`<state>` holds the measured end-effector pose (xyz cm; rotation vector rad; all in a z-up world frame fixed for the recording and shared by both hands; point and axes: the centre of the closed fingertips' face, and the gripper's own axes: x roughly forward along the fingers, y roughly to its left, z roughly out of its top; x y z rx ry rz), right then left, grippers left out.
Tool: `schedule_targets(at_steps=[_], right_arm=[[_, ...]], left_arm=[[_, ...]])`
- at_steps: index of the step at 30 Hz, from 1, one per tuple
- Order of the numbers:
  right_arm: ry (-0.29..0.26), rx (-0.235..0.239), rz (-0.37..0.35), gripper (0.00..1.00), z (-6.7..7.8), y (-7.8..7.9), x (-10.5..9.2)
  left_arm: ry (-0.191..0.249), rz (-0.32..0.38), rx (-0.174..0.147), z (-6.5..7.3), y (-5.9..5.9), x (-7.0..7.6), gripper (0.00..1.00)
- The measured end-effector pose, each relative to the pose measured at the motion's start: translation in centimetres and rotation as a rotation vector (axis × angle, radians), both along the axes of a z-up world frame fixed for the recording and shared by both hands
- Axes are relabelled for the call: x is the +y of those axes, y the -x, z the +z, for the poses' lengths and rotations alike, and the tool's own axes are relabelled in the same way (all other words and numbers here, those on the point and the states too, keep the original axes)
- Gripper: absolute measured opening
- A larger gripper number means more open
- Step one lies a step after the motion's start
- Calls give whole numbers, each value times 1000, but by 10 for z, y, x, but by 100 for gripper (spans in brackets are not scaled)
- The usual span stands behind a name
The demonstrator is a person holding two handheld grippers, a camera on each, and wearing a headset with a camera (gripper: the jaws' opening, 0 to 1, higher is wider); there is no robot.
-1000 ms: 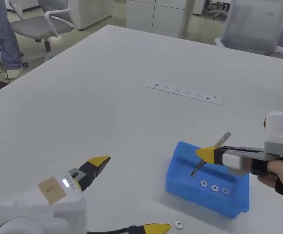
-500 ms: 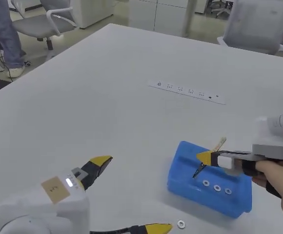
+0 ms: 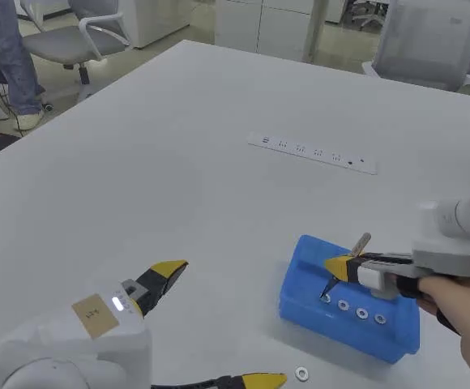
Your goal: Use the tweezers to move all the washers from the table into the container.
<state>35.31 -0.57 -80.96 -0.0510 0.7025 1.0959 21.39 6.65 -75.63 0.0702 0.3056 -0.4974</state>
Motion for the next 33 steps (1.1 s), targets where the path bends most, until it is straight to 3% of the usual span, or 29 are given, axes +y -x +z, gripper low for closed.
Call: schedule_targets(at_steps=[6,10,15,18,23,29,33], right_arm=[[-179,-45,19,4,38,16,7],[-220,-49,34,4,49,29,5],[-251,-14,74,4,51,52,7],[-220,4,137,4,42,71,9],[-95,22,232,4,14,94,8],[8,30,298,4,-12,105,9],[22,35,314,4,-17,107,13]], left_arm=[[2,0,-2,0,0,0,92],[-3,-7,2,0,1,-2,92],[-2,-13,4,-1,1,-3,92],[-3,-14,4,-1,1,-3,92],[-3,-20,7,-1,1,-4,92],[-6,-18,7,-2,1,-4,92],[-4,-17,8,-2,1,-3,92]])
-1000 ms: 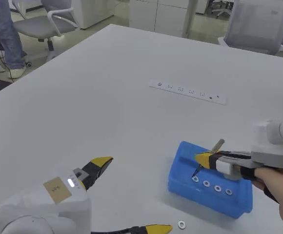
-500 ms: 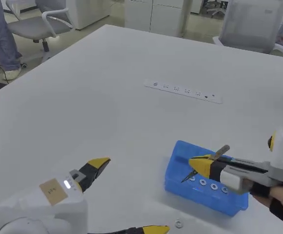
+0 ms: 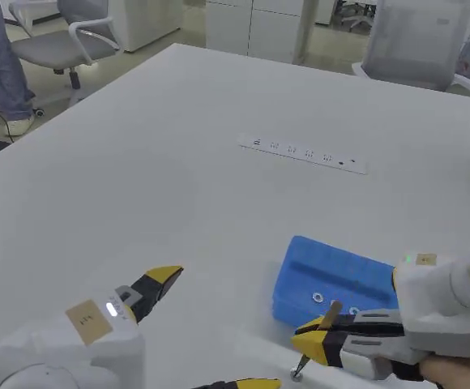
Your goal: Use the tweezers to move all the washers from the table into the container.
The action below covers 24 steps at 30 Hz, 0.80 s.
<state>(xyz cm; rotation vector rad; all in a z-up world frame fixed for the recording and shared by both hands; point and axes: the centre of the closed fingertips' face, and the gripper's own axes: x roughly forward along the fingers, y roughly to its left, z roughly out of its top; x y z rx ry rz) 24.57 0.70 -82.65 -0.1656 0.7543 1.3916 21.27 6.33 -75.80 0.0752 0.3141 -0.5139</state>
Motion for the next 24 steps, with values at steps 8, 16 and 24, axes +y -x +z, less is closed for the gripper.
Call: schedule_targets(at_steps=[8,16,24], right_arm=[[39,-33,26,4,-5,0,-1],[85,-156,153,4,-6,17,3],[157,-352,267,3,-13,30,8]], left_arm=[[0,0,2,0,0,0,92],[-4,-6,4,-1,1,-1,92],[-4,-4,4,-1,0,-1,92]])
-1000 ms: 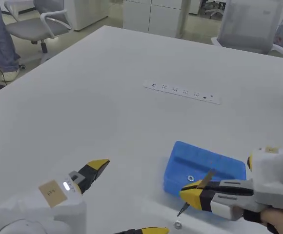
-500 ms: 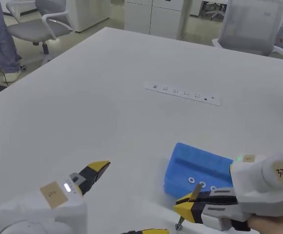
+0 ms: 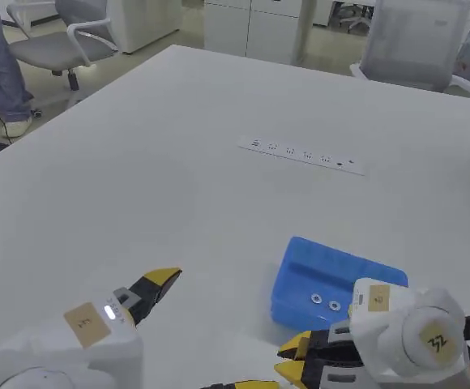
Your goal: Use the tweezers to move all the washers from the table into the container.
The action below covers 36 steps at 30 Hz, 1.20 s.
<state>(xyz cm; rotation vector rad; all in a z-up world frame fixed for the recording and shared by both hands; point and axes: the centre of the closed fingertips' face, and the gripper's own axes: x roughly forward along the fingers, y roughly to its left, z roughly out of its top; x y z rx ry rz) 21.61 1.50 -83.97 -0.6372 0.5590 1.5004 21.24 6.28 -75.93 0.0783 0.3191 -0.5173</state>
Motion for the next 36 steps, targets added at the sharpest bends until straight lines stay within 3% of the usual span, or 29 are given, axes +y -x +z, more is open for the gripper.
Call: schedule_targets(at_steps=[3,4,5,6,11,15,22,26,32,36], right_arm=[[-13,-8,-20,2,0,-2,0],[-40,25,-60,2,2,-3,1],[-73,88,-104,2,4,-3,2],[-86,92,-115,2,5,-4,2],[-220,209,-236,2,33,-22,1],[-283,255,-282,3,52,-39,-2],[-348,283,-348,3,73,-72,1],[-347,261,-419,3,71,-96,0],[-327,272,-494,3,51,-125,1],[-263,239,-487,3,36,-132,3]], left_arm=[[0,4,-2,0,0,1,92],[3,4,-2,1,0,1,92],[4,5,-2,1,0,1,92],[5,5,-3,1,0,1,92],[5,3,-4,1,0,0,92],[5,3,-4,1,0,1,92],[6,5,-3,1,0,1,92],[9,5,-2,1,0,1,92],[12,6,2,0,0,1,91],[15,3,5,0,0,0,91]])
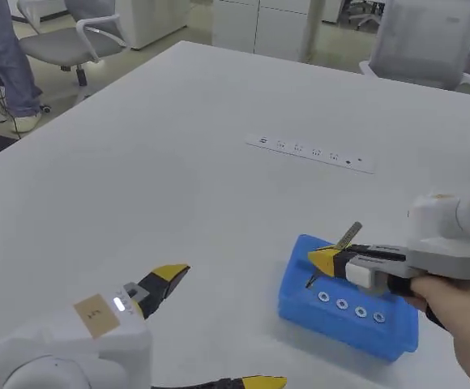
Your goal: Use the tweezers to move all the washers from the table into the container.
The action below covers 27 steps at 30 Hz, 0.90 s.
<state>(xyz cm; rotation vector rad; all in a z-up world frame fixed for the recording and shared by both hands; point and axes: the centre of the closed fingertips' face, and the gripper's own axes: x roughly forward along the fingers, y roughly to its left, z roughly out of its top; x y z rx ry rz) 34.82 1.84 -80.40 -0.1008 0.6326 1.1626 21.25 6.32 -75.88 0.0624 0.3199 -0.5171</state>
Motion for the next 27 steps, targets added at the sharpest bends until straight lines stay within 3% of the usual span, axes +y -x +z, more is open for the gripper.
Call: schedule_targets(at_steps=[2,10,14,17,22,25,27], right_arm=[[28,-23,12,3,-5,-1,2],[64,-31,48,3,-20,-1,6],[84,-67,75,3,-22,1,8],[94,-83,90,3,-23,0,8],[65,-109,115,4,-15,-1,7],[56,-141,137,4,-4,5,4],[57,-178,163,4,4,11,-1]], left_arm=[[12,-2,-4,2,0,-1,92],[51,-3,2,4,0,-1,91],[96,-30,32,4,3,-6,89],[104,-58,45,5,6,-10,81],[131,-116,85,9,9,-17,76],[225,-137,107,22,10,-20,67],[284,-147,101,35,7,-20,59]])
